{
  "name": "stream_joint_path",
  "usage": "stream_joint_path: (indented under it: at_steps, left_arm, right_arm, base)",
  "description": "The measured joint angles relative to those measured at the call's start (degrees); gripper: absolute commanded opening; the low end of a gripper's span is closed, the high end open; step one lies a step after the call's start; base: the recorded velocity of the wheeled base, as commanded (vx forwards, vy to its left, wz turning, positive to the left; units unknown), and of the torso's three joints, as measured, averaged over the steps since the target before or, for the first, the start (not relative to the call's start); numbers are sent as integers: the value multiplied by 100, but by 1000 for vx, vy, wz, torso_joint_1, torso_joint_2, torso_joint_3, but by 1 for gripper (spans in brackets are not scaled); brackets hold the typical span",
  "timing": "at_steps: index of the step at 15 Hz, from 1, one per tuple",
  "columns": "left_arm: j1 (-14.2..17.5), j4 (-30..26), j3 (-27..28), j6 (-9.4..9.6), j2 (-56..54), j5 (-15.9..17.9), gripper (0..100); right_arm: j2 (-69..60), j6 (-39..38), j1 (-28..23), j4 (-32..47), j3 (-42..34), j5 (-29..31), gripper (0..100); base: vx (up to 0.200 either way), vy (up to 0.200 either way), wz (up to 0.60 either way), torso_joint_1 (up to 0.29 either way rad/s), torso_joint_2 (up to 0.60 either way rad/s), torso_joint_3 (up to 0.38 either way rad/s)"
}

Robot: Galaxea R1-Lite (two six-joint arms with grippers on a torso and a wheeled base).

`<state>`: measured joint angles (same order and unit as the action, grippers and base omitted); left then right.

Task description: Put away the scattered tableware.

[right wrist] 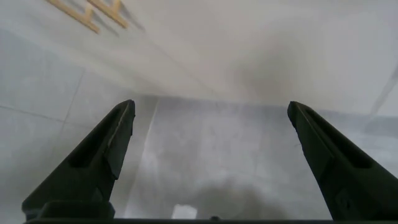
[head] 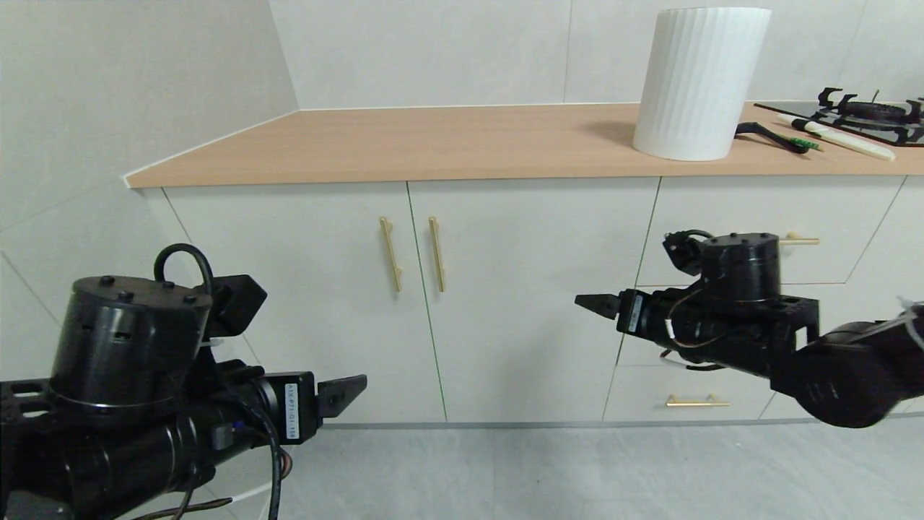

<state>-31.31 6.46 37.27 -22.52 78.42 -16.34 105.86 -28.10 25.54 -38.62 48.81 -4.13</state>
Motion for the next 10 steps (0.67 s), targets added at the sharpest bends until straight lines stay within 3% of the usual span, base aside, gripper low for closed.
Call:
stream_joint_path:
  at_steps: [4,6,10]
  left_arm:
    - [50,-1,-108,145,-742,0,100]
    - [154,-6,-318,482,-1296,0,100]
    - [595,-45,-1112,1436,-2945,27,100]
  right_arm:
    - [-1563,739,-7,182,-797,998,100]
    - [-2464,1182,-60,211,-1304,1295,100]
    - [-4536,1880,-702,471,-2236,1469,100]
  base:
    - [0,0,0,0,0,0]
    - [0,0,0,0,0,0]
    - [0,0,0,0,0,0]
